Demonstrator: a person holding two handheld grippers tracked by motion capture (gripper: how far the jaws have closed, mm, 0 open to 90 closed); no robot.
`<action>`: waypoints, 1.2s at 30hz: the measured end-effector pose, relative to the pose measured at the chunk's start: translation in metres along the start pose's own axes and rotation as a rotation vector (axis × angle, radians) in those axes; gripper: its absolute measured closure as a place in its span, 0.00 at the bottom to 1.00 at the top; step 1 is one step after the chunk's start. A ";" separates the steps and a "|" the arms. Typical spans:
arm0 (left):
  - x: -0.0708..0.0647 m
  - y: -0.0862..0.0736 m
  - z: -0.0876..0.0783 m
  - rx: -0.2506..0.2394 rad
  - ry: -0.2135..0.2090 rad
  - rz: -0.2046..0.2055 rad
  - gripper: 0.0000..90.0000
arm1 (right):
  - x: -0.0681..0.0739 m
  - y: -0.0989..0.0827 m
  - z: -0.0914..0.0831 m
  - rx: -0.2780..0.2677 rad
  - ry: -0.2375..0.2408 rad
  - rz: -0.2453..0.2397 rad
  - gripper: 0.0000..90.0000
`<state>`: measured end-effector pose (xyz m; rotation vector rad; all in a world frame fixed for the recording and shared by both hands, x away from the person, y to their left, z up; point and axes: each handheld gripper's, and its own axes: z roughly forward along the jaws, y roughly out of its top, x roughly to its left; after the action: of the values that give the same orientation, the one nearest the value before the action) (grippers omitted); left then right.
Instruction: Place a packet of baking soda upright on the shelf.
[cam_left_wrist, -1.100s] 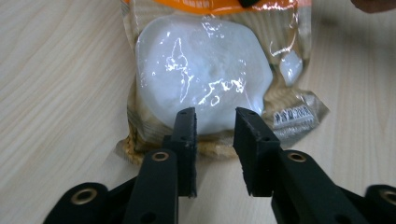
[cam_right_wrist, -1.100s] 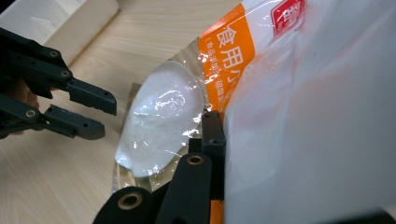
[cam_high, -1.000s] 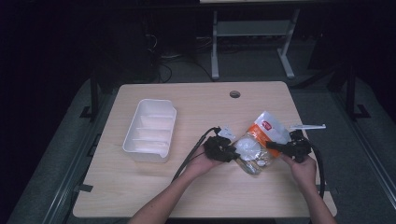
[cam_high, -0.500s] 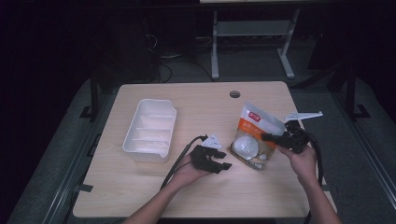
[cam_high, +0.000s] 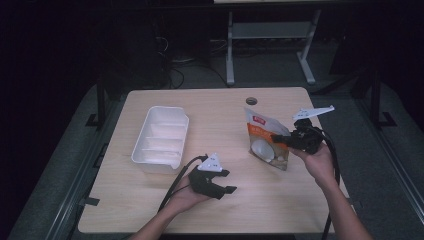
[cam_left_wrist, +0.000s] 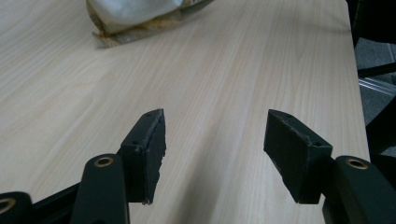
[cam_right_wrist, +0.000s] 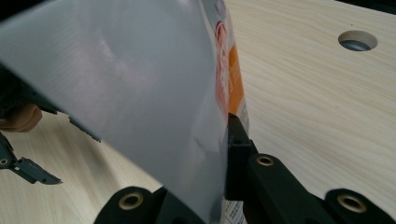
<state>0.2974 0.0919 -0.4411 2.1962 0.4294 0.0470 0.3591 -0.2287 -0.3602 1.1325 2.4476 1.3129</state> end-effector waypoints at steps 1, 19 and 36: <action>0.000 -0.002 -0.001 0.002 0.001 0.000 0.41 | 0.000 0.000 0.000 0.000 0.000 0.000 1.00; -0.015 -0.024 -0.024 0.009 -0.013 0.010 0.35 | 0.026 0.030 0.021 -0.018 0.085 -0.076 1.00; -0.018 -0.032 -0.031 0.015 -0.004 0.033 0.26 | 0.063 0.078 0.051 -0.027 0.173 -0.170 1.00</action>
<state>0.2654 0.1272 -0.4446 2.2178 0.3920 0.0576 0.3801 -0.1265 -0.3179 0.8152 2.5701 1.4401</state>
